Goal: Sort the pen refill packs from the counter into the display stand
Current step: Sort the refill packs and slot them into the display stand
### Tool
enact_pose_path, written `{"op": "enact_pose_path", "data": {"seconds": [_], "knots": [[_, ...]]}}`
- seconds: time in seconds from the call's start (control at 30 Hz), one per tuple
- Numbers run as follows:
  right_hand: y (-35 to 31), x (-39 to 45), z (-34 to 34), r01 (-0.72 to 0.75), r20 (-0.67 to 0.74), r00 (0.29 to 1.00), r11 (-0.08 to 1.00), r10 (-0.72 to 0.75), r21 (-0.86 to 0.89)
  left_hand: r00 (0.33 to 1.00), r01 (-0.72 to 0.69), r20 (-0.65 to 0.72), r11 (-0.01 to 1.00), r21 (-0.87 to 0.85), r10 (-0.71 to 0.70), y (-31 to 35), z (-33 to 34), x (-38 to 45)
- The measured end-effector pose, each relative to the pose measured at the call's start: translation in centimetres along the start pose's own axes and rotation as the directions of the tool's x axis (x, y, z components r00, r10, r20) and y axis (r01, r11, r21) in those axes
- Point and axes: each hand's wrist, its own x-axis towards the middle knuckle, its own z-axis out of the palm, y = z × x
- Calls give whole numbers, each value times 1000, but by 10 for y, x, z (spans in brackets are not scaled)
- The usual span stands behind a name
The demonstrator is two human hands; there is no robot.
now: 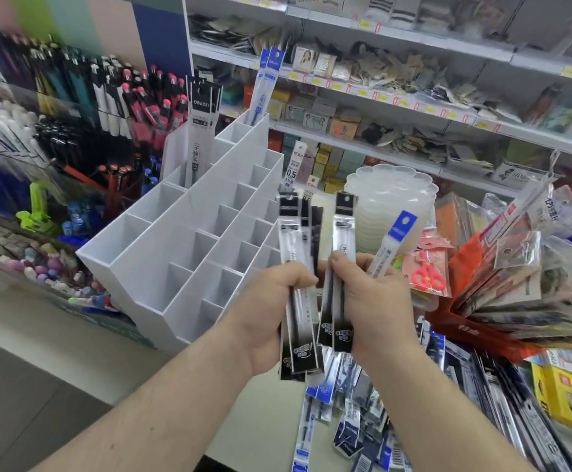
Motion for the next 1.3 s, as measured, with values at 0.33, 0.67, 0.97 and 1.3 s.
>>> {"op": "enact_pose_path", "data": {"seconds": [0.33,0.67,0.97,1.3], "knots": [[-24,-2,-34,-55,268,963,995,32,81,975,-179,-99,963,200,201,12,-13,2],[-2,4,-11,-88,322,939,991,116,-102,949,-201,-192,948,246,250,11,-4,10],[0,5,-8,10,151,989,994,7,-112,995,-84,-25,968,236,92,15,-8,8],[-3,-2,-27,-3,98,995,999,-3,54,936,-206,-214,928,311,280,12,-18,11]]}}
